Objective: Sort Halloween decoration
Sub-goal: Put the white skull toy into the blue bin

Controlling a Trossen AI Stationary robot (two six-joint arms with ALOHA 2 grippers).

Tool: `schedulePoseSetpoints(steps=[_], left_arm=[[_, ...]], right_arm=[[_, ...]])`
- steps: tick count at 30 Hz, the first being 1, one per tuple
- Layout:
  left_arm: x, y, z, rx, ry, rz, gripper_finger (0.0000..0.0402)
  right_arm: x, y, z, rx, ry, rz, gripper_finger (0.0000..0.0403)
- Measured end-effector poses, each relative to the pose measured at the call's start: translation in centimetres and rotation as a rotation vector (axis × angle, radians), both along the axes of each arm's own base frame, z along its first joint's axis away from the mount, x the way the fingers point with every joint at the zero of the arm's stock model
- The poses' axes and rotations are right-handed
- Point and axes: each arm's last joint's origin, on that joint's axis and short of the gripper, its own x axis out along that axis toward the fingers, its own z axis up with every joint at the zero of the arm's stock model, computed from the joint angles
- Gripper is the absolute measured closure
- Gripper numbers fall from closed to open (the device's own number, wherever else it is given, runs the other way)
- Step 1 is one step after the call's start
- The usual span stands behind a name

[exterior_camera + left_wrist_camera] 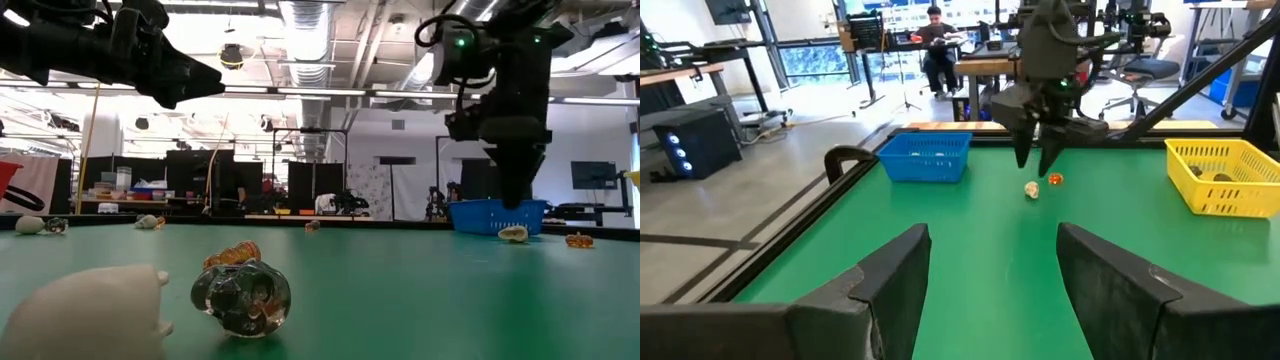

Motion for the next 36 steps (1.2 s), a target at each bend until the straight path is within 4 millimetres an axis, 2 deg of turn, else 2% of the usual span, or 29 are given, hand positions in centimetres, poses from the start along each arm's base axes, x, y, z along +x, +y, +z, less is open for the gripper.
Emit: schedulePoseSetpoints(steps=[6, 11, 18, 22, 31, 36], left_arm=[[0.0, 0.0, 0.0, -0.006, -0.004, 0.000, 0.0191], [0.0, 0.0, 0.0, -0.008, -0.007, 0.001, 0.0191], [0.0, 0.0, 0.0, -0.004, -0.006, 0.001, 0.0191], [0.0, 0.0, 0.0, -0.002, -0.003, 0.001, 0.0191], [0.0, 0.0, 0.0, -0.002, 0.000, 0.001, 0.0191], [0.0, 0.0, 0.0, -0.002, 0.001, 0.001, 0.0191]], right_arm=[[0.8, 0.4, -1.8, 0.000, 0.098, 0.139, 0.0162], [1.3, 0.3, -3.6, -0.005, 0.188, 0.180, 0.0162], [1.7, 0.3, -4.4, -0.003, 0.212, 0.203, 0.0168], [1.7, 0.3, -4.1, -0.005, 0.199, 0.209, 0.0200], [2.3, 0.2, -2.6, -0.021, 0.156, 0.233, 0.0319], [2.3, -0.2, -0.9, -0.064, 0.142, 0.258, 0.0345]])
